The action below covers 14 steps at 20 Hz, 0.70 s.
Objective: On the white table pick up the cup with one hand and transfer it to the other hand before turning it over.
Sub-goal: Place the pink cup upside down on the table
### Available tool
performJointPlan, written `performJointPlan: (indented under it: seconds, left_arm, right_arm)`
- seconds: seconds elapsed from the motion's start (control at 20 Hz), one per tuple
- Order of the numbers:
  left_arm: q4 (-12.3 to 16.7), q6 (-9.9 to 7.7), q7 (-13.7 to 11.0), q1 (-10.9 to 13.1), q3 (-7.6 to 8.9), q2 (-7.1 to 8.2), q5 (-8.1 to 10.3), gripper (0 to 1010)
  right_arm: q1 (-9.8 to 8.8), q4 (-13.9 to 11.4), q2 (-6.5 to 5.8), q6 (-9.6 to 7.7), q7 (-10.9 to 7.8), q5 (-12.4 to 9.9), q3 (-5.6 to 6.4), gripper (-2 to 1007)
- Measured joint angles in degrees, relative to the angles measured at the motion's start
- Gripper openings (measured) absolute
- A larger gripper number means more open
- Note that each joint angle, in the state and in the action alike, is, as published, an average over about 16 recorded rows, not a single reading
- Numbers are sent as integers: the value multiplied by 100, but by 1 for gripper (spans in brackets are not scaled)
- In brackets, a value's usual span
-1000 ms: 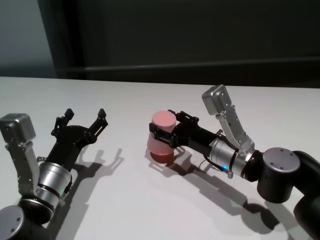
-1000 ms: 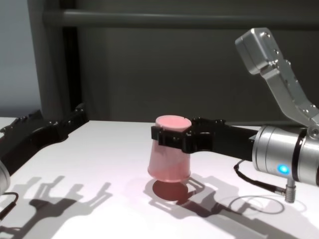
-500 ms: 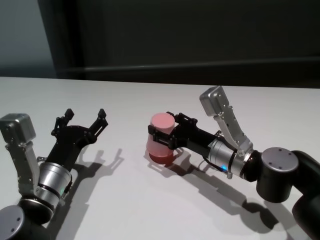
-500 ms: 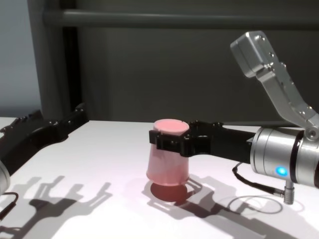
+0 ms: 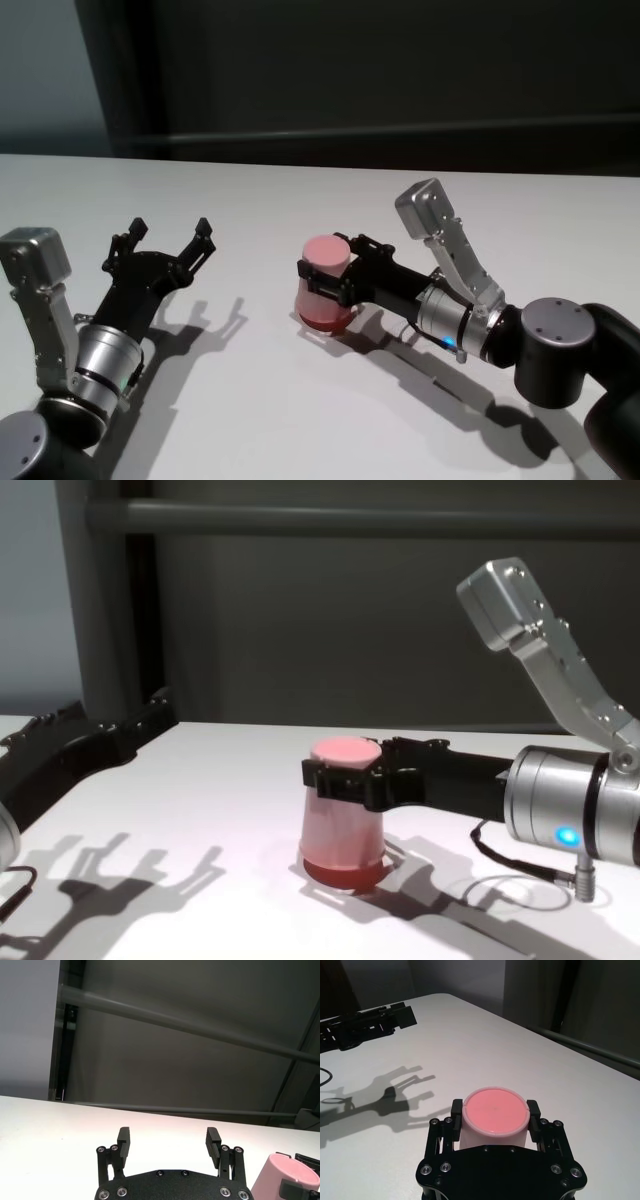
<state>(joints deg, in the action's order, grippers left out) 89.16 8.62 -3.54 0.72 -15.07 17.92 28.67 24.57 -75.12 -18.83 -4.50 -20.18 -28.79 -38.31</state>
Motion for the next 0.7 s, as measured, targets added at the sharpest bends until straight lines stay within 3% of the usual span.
performJointPlan:
  seconds: [0.4,0.7]
  left_arm:
    - [0,0,0,0,0,0,0,1001]
    - [0,0,0,0,0,0,0,1001]
  right_arm:
    - [-49,78,59,-57,-85,56,82,751]
    - [-105,135,133,-36,-127,60,181,816]
